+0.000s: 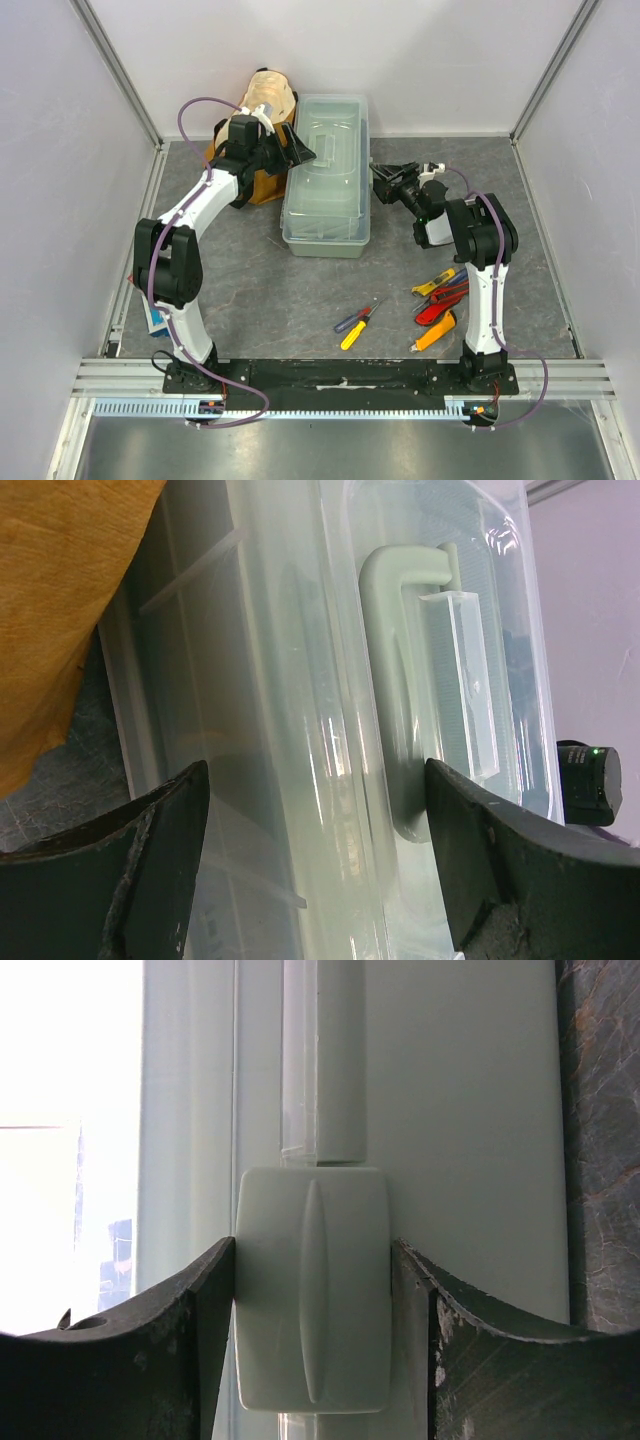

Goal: Pack the tool kit

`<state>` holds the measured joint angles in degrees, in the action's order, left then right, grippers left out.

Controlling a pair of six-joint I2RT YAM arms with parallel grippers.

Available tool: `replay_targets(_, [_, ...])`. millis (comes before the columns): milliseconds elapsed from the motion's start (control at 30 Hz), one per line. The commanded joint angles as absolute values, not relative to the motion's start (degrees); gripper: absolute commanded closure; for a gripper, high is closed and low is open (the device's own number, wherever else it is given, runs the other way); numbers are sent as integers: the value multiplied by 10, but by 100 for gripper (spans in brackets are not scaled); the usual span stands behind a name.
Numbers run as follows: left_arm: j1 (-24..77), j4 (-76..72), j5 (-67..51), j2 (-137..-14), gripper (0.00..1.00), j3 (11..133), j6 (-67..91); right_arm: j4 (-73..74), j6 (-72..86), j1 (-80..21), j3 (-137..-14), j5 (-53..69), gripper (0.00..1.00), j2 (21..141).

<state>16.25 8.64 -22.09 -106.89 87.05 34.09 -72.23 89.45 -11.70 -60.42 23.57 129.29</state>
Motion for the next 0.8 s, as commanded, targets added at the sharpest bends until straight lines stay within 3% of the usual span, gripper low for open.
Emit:
replay_targets(0, [290, 187, -398, -1141, 22, 841, 360, -998, 904, -221, -631, 475, 46, 1267])
replay_targets(333, [291, 207, -381, -1143, 23, 842, 340, -829, 770, -221, -606, 445, 55, 1200])
replay_targets(767, [290, 221, -353, -1145, 23, 843, 325, -686, 685, -221, -601, 396, 56, 1165])
